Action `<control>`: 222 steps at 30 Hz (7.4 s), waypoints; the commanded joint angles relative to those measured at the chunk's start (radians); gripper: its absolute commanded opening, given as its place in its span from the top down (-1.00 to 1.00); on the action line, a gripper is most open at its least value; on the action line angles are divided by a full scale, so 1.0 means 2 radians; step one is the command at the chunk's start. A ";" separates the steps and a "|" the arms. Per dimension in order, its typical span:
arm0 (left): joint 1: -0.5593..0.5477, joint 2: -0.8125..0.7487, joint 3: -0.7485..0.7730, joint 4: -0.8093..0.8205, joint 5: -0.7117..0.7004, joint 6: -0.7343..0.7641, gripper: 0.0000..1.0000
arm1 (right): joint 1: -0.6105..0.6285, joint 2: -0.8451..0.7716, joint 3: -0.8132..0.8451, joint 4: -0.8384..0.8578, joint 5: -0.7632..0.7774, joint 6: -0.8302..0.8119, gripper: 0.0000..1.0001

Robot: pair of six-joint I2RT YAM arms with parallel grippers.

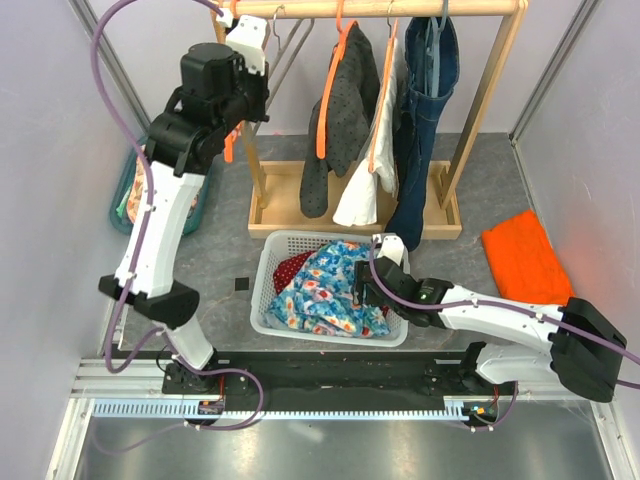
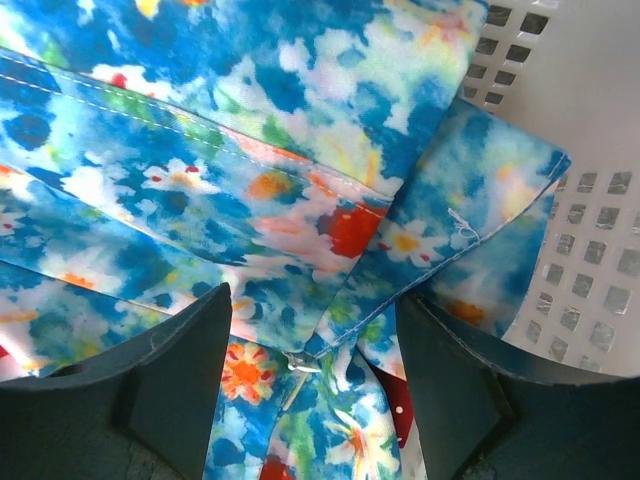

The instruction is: Remove the skirt from the hanger

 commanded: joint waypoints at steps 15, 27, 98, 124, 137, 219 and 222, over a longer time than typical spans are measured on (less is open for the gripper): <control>0.013 0.099 0.103 0.052 -0.014 -0.015 0.97 | -0.002 -0.033 -0.035 0.010 0.006 0.010 -0.48; 0.016 0.092 0.081 0.049 -0.020 -0.014 0.40 | -0.017 -0.033 -0.020 0.006 0.005 0.004 -0.50; -0.164 0.069 -0.054 0.226 -0.164 0.014 0.96 | -0.025 -0.118 -0.023 -0.037 0.024 0.032 -0.68; -0.160 0.016 0.007 0.267 -0.133 0.063 0.96 | -0.025 -0.135 -0.010 -0.043 0.026 0.019 -0.71; -0.160 -0.139 -0.100 0.183 -0.095 0.020 0.97 | -0.024 -0.204 0.115 -0.095 0.013 -0.087 -0.96; -0.124 -0.228 -0.233 0.149 -0.064 -0.031 0.97 | 0.033 -0.111 0.778 -0.143 -0.100 -0.333 1.00; -0.124 -0.224 -0.228 0.151 -0.065 -0.030 0.97 | 0.033 -0.091 0.769 -0.157 -0.103 -0.331 1.00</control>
